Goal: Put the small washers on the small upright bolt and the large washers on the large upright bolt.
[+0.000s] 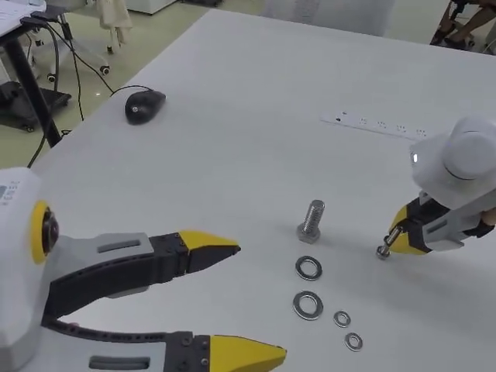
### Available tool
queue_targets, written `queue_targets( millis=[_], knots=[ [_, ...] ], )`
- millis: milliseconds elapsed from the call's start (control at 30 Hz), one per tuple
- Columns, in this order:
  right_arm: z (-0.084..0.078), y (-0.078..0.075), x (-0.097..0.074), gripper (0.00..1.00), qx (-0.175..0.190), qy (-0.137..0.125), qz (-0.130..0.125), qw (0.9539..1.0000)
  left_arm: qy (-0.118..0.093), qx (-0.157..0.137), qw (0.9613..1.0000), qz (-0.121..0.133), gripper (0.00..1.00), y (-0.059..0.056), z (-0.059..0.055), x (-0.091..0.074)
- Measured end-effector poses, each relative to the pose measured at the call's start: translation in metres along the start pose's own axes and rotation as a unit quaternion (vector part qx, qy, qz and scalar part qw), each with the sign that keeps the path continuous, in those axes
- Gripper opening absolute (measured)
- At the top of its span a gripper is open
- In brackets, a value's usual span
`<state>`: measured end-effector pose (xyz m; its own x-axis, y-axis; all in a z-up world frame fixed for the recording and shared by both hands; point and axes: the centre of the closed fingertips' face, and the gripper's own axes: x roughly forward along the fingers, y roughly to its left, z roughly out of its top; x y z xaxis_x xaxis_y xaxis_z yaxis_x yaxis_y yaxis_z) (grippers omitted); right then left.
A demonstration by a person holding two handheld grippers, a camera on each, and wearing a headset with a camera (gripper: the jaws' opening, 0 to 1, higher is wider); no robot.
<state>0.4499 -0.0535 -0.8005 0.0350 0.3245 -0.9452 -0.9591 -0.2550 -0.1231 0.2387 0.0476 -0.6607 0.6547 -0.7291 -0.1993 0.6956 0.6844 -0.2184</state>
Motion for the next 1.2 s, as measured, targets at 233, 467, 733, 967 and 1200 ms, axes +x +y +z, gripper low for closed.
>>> queue_targets(
  millis=[233, 467, 733, 967, 1200],
  knots=[
    [-0.004, 0.0, 0.009, 0.14, 0.007, -0.005, 0.006, 0.9999, 0.006, -0.004, 1.0, -0.001, 0.53, 0.0, -0.003, 0.001],
    [-0.008, 0.0, 0.015, 0.14, 0.002, 0.0, 0.007, 1.0, 0.007, -0.006, 1.0, -0.001, 0.53, 0.001, -0.004, 0.003],
    [-0.009, -0.001, 0.012, 0.16, 0.003, -0.001, 0.002, 1.0, 0.008, -0.004, 1.0, 0.0, 0.53, 0.001, -0.003, 0.001],
    [-0.015, 0.003, 0.0, 0.16, 0.011, 0.002, -0.007, 0.9999, 0.005, 0.003, 1.0, 0.0, 0.53, -0.001, 0.001, 0.0],
    [-0.019, 0.017, -0.013, 0.16, 0.014, 0.007, -0.014, 0.9998, 0.002, 0.013, 0.9999, -0.004, 0.53, -0.005, 0.005, -0.002]
  ],
)
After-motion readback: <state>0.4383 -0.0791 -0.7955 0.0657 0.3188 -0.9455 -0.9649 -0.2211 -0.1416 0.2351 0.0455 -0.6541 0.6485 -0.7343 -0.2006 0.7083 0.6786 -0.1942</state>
